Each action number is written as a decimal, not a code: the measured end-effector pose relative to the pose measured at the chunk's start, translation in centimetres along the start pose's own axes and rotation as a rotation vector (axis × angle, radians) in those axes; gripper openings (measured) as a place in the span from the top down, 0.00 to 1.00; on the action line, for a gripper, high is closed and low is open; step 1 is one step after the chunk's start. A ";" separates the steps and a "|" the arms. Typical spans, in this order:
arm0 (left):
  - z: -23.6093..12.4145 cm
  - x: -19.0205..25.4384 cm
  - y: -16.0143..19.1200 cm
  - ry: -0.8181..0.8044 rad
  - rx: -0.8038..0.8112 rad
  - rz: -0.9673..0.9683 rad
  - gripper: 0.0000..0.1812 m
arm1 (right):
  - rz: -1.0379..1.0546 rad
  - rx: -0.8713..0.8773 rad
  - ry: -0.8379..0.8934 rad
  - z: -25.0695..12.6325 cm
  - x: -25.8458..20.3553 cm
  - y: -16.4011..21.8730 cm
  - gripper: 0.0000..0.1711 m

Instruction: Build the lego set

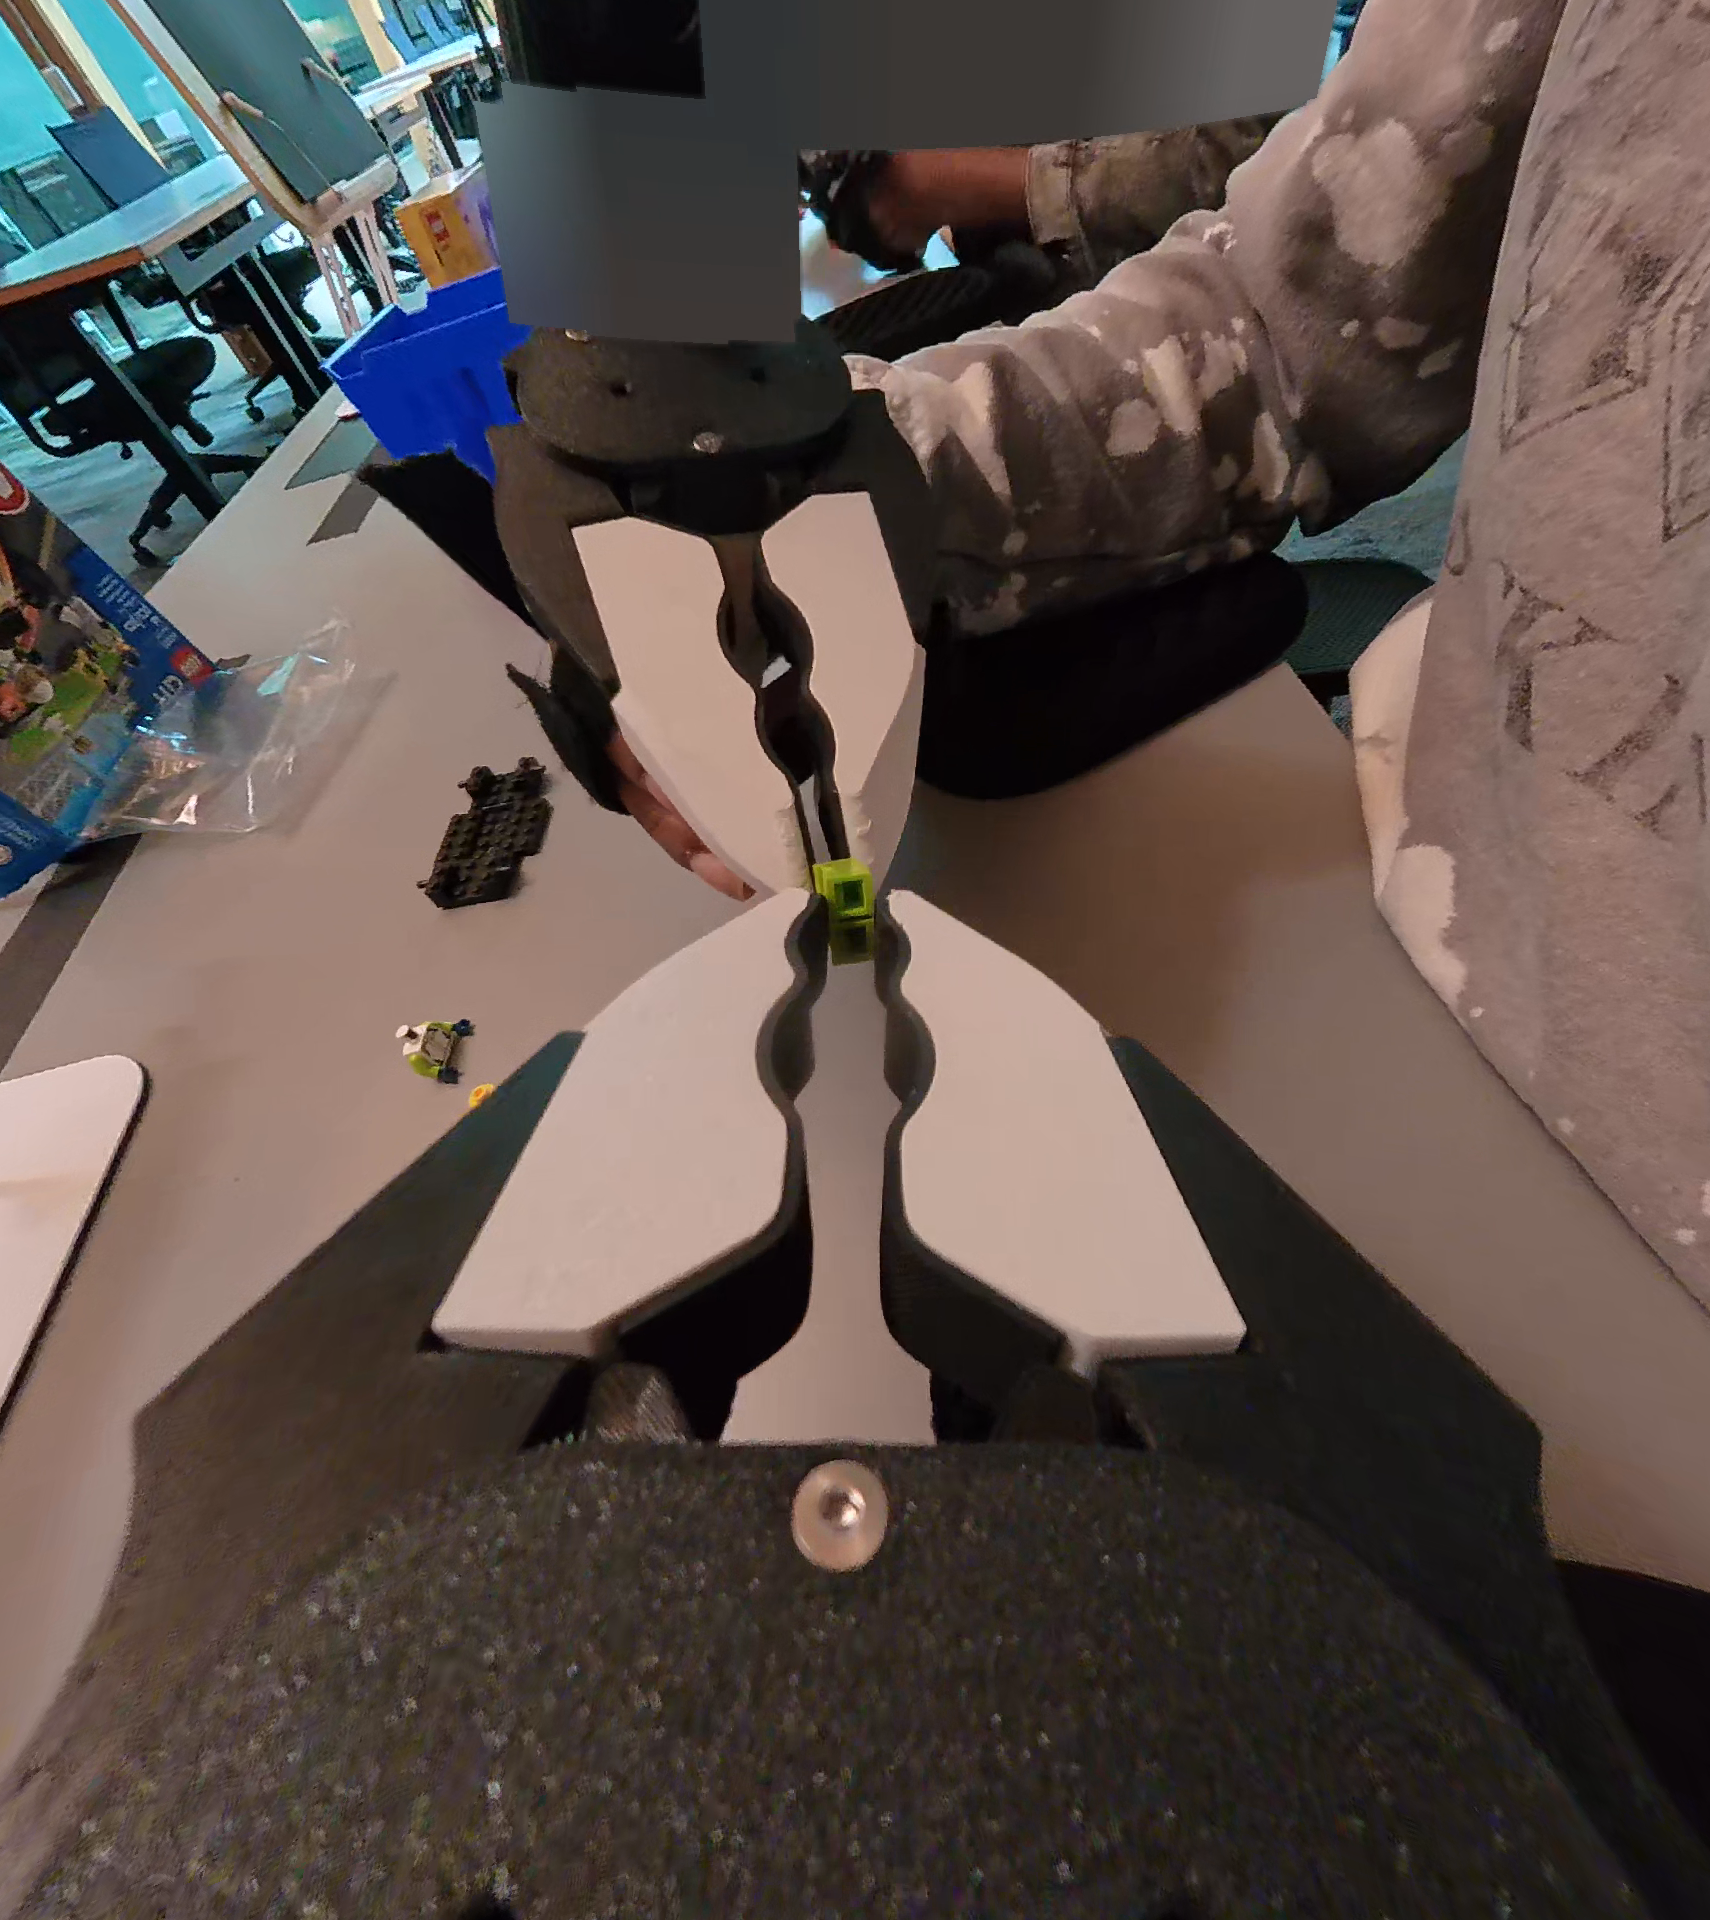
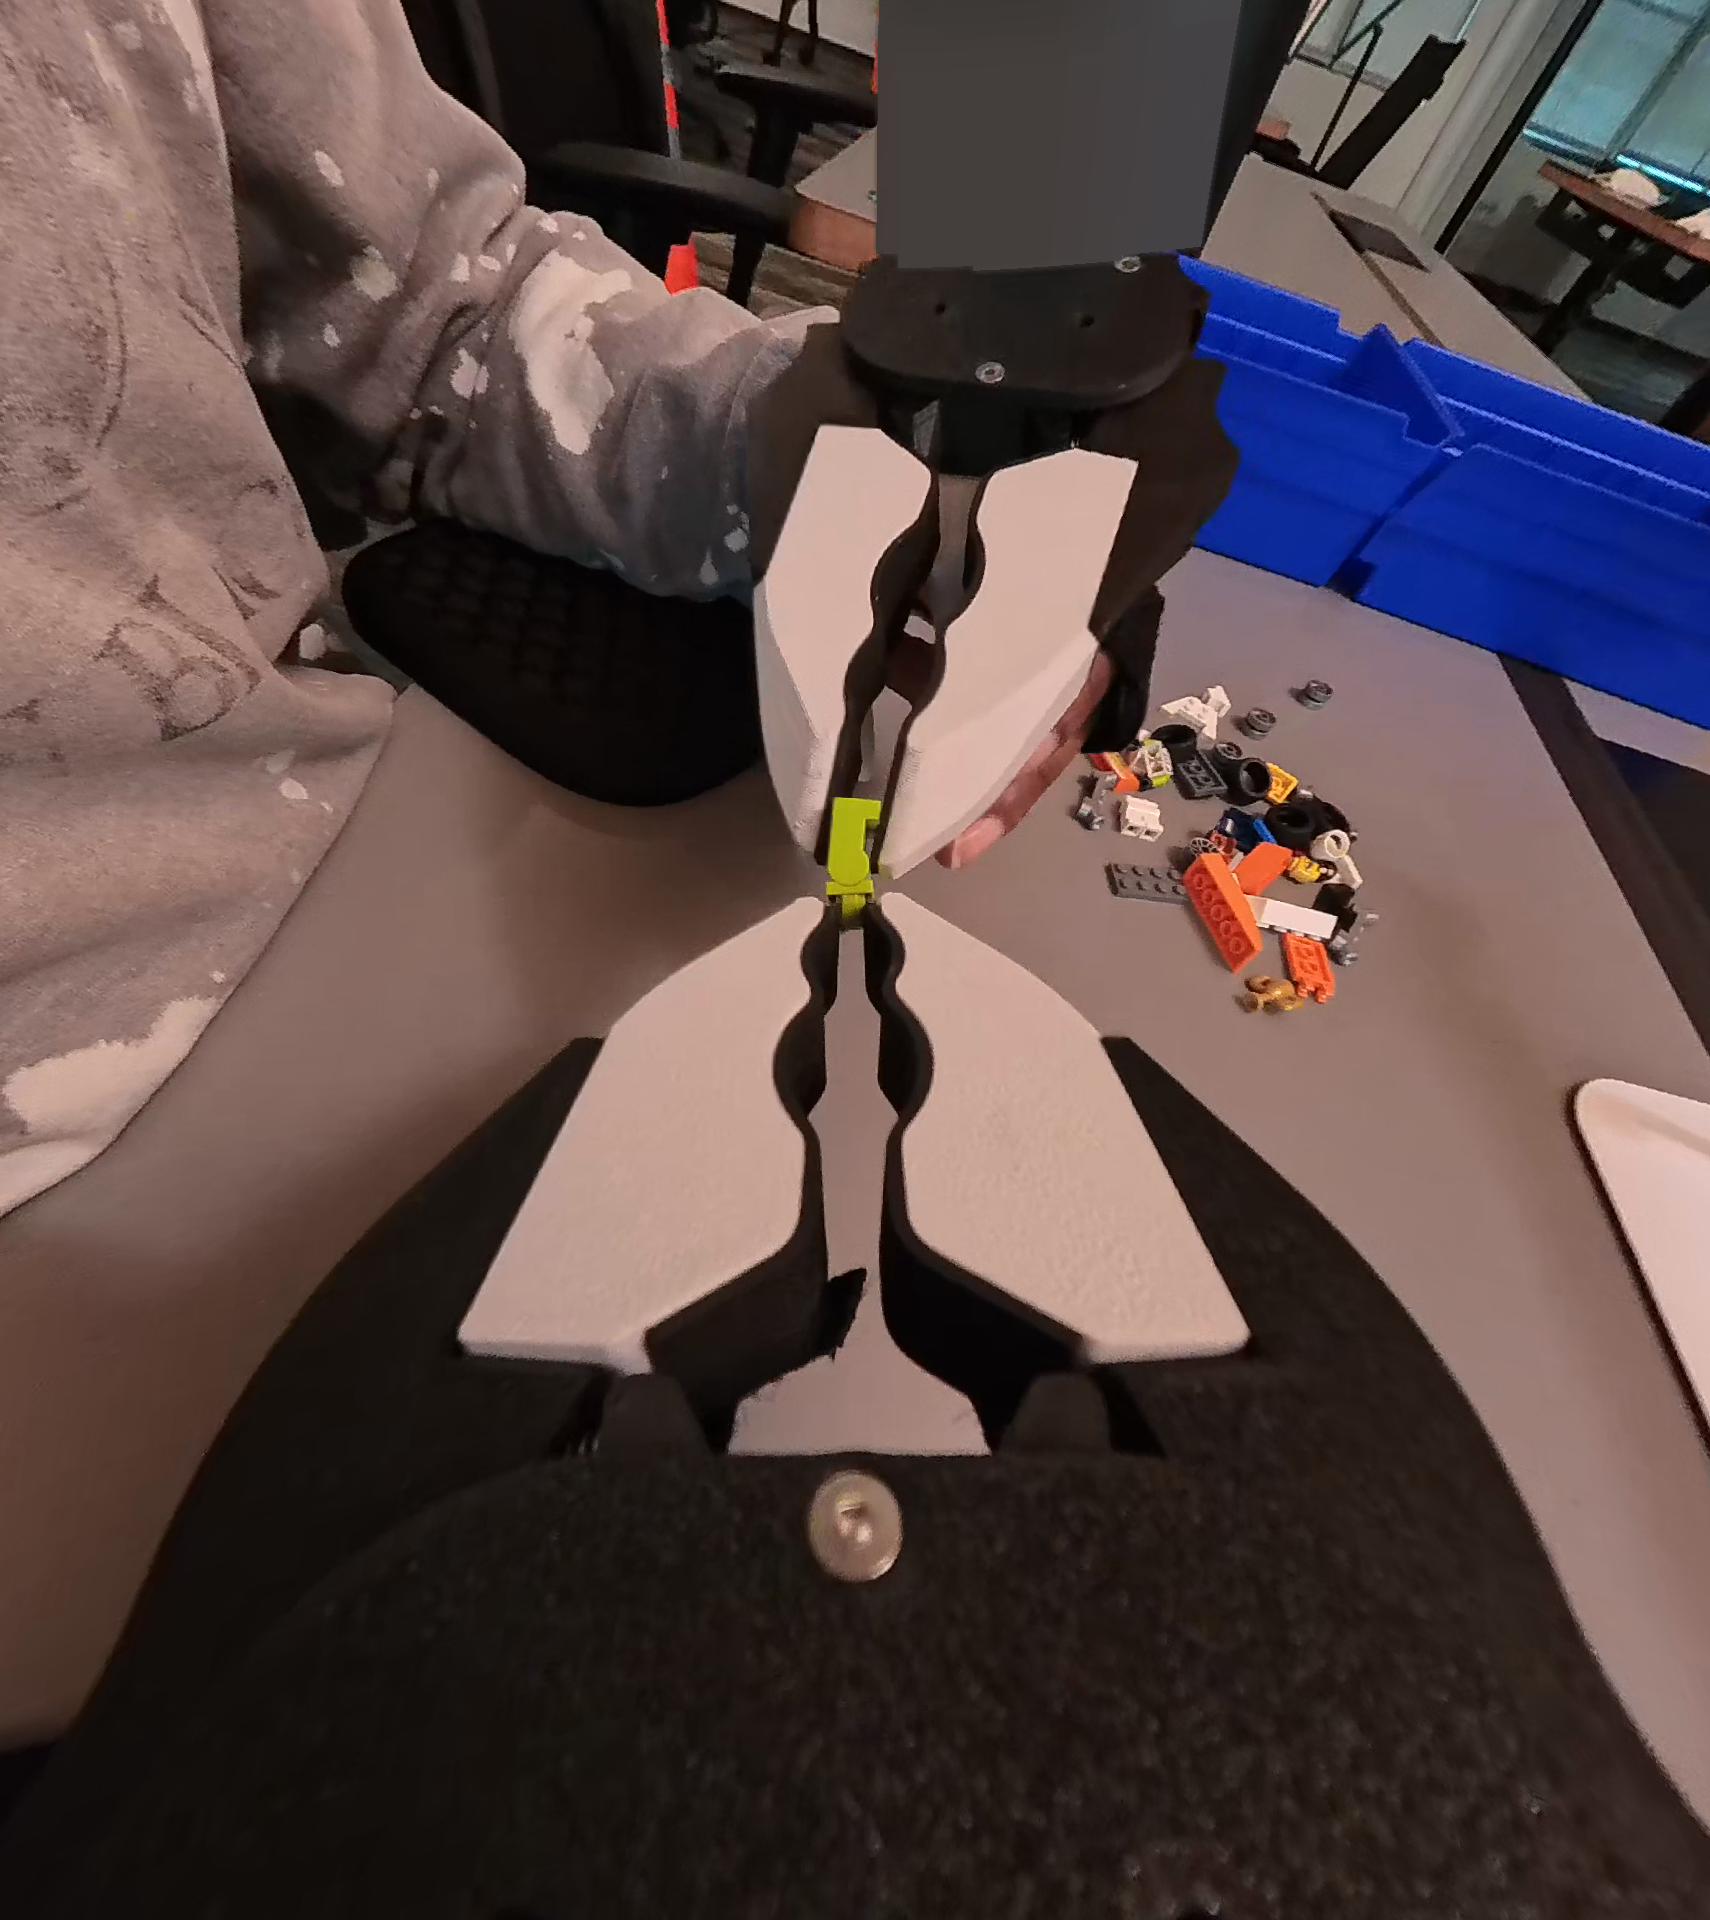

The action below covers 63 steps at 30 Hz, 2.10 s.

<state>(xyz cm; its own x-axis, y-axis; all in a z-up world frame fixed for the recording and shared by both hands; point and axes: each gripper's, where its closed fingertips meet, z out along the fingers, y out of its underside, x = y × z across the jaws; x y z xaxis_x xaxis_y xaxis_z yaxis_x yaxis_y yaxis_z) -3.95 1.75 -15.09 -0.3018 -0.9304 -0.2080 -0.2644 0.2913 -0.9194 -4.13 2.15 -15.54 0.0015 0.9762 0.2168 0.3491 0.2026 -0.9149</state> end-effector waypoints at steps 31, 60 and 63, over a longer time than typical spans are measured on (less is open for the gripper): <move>-0.1 -6.5 1.9 -0.677 -0.419 0.782 0.96 | 1.135 0.420 0.112 -1.0 6.6 1.2 0.95; -2.8 -9.3 1.9 -0.626 0.021 -0.041 1.00 | 0.731 -0.344 0.041 -1.7 9.3 8.8 0.95; -3.2 -9.9 2.5 -0.651 0.020 -0.088 1.00 | 0.674 -0.448 0.004 -0.9 9.7 10.1 0.95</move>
<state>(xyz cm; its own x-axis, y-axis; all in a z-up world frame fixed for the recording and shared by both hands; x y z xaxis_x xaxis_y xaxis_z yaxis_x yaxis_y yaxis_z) -4.53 12.40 -14.29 0.3374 -0.8969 -0.2860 -0.2442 0.2100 -0.9467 0.29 13.56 -22.38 0.3485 0.8769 -0.3311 0.6143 -0.4805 -0.6259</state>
